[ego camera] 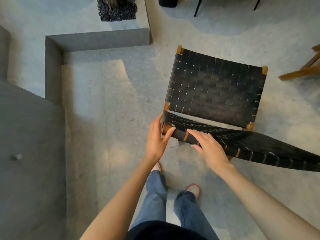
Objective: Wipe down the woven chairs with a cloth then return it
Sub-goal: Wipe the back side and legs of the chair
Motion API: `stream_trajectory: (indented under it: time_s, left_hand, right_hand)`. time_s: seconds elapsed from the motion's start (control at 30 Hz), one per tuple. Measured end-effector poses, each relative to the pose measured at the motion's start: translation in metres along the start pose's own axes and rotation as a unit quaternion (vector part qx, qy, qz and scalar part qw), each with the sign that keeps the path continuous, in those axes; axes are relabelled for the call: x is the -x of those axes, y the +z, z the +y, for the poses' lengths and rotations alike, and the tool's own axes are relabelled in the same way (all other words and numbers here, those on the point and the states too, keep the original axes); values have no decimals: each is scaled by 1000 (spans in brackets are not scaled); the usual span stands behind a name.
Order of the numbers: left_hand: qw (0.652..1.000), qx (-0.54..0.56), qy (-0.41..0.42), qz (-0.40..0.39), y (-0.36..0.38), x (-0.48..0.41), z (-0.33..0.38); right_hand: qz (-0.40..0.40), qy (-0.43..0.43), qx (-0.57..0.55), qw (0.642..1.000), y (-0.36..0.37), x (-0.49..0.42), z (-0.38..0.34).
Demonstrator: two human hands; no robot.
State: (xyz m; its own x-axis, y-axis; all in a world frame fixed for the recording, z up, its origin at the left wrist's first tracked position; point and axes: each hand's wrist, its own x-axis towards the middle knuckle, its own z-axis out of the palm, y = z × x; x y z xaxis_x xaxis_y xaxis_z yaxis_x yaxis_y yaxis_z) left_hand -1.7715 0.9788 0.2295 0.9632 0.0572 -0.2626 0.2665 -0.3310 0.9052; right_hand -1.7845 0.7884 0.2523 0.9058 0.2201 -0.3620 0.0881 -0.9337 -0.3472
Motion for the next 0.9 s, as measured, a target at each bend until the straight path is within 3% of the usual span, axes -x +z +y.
stream_trajectory:
  time_s: [0.27,0.43,0.67,0.9]
  left_hand:
    - [994,-36,-61,83,-28,44,-49]
    - [992,-34,-86,89,-23,69,-68]
    - [993,-49,-83,75,0,80,-107]
    - [992,-49,-110,33,7,68,-182]
  right_hand:
    - [166,-45,-30,985,38,46,-18]
    - [115,-75,-70,988,55,47,-25]
    - [15,-42,-84,995,112,24,-14]
    - [-22,5,-71,997,196,-11,-1]
